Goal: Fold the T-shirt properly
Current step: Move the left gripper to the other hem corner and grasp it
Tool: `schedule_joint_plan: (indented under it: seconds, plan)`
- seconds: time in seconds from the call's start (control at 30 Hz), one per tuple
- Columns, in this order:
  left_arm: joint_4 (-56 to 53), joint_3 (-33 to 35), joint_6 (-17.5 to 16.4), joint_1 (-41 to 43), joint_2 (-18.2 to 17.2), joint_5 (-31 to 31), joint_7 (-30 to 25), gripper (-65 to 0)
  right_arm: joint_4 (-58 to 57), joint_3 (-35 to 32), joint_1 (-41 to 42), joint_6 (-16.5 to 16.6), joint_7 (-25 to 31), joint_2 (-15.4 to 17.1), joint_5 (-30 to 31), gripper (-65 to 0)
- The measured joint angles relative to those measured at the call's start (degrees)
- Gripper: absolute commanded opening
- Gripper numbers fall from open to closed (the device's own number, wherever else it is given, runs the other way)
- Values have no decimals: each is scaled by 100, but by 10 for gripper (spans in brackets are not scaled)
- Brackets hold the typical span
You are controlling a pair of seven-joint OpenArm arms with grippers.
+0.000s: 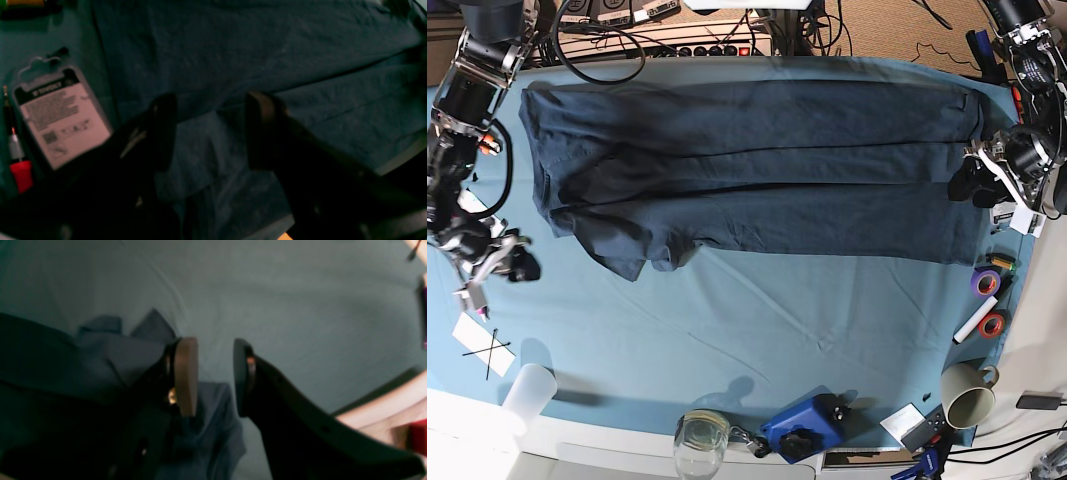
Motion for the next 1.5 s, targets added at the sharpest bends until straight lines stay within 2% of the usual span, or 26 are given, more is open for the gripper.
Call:
schedule_joint_plan:
  seconds: [0.17,0.4,0.57,0.77,0.9,1.0,1.1,1.17,1.3,1.33,1.43,1.47,1.5]
  plan:
    - [0,0,2,0,0,0,0,-319,-579,-697,0,-2,579,-140,-627,-463]
    - [0,0,2,0,0,2,-44,-319,-1106,-769,-11,2,776,-927,-590,-463]
    - [0,0,0,2,0,46,-184,-319,-1224,-739,52,22,922,-1211,-817,-463]
    - [0,0,0,-46,0,636,-780,-319,-1222,-734,63,22,940,-1241,-852,-463]
    - [-269,184,0,-376,-17,1021,-807,-319,-1222,-734,66,22,938,-1239,-850,-463]
    - [-649,599,17,-745,-33,1449,-826,-319,-1222,-734,63,22,933,-1241,-852,-463]
    - [-1049,1067,282,-1213,-85,2017,-837,-319,-1222,-734,66,24,927,-1241,-848,-463]
    - [-1353,1311,389,-1506,-109,2417,-1049,-319,-1222,-734,66,22,920,-1241,-850,-463]
    - [-2194,1631,855,-1974,-90,3200,-1250,-319,-1222,-730,66,26,918,-1241,-850,-463]
    - [-2402,1641,955,-2057,-92,3298,-1213,-319,-1222,-730,63,28,918,-1241,-848,-463]
    - [-2844,1620,951,-2249,-140,3141,-1043,-320,-1222,-730,66,24,918,-1241,-850,-466]
    - [-2953,1609,896,-2319,-160,3012,-955,-322,-1222,-730,63,26,920,-1241,-848,-483]
    - [-3025,1606,841,-2356,-175,2933,-911,-343,-1222,-730,66,22,918,-1239,-855,-529]
